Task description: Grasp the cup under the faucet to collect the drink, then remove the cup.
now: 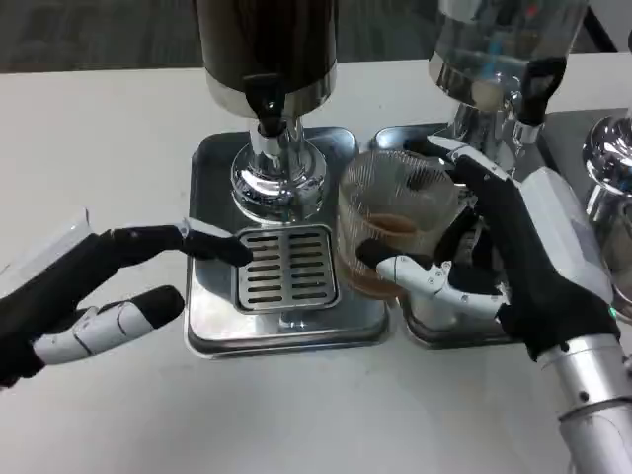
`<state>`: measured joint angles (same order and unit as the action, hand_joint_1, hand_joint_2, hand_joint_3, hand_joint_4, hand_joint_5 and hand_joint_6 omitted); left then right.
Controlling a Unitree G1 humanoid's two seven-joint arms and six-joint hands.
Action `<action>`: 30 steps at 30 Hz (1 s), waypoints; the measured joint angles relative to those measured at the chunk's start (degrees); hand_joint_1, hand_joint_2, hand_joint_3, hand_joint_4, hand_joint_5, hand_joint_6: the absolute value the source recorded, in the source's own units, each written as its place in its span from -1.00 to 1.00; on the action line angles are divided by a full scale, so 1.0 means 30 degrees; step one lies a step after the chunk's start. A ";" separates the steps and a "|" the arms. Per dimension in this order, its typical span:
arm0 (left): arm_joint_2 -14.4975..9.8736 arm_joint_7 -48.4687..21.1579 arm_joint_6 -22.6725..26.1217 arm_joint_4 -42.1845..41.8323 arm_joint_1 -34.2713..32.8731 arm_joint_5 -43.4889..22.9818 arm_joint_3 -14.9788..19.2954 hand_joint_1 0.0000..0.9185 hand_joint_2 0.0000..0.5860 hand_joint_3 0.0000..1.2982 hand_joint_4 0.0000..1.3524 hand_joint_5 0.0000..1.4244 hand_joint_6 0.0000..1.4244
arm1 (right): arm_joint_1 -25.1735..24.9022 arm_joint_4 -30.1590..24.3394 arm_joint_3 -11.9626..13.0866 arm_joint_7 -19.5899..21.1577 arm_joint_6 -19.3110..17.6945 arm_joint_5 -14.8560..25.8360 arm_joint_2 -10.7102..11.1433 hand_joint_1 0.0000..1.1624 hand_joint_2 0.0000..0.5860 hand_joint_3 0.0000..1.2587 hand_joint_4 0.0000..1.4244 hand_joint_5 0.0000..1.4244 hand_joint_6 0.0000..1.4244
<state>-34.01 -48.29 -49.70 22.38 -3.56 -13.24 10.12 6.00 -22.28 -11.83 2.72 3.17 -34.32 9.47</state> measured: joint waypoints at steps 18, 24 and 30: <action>-0.1976 0.1626 -0.4350 -0.3438 0.3462 0.1634 0.0869 -1.00 -0.55 -0.68 -0.94 -0.93 -0.77 | 0.1972 -0.3188 0.0724 -0.1569 0.0370 0.0132 0.0043 0.26 -0.23 -0.11 0.05 0.30 0.75; -0.2650 0.2137 -0.5295 -0.3767 0.4099 0.1712 0.0927 -1.00 -0.60 -0.71 -1.00 -0.99 -0.81 | 0.2151 -0.3330 0.0818 -0.1679 0.0371 0.0256 0.0035 0.26 -0.23 -0.11 0.07 0.30 0.75; -0.2953 0.2520 -0.5364 -0.3950 0.4263 0.1714 0.0830 -1.00 -0.61 -0.71 -1.00 -0.99 -0.82 | 0.2233 -0.3352 0.0845 -0.1867 0.0374 0.0290 0.0031 0.26 -0.23 -0.11 0.07 0.30 0.75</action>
<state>-42.87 -40.73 -65.80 10.53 9.23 -8.10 12.61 12.70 -32.34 -9.30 -2.88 4.30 -33.45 9.56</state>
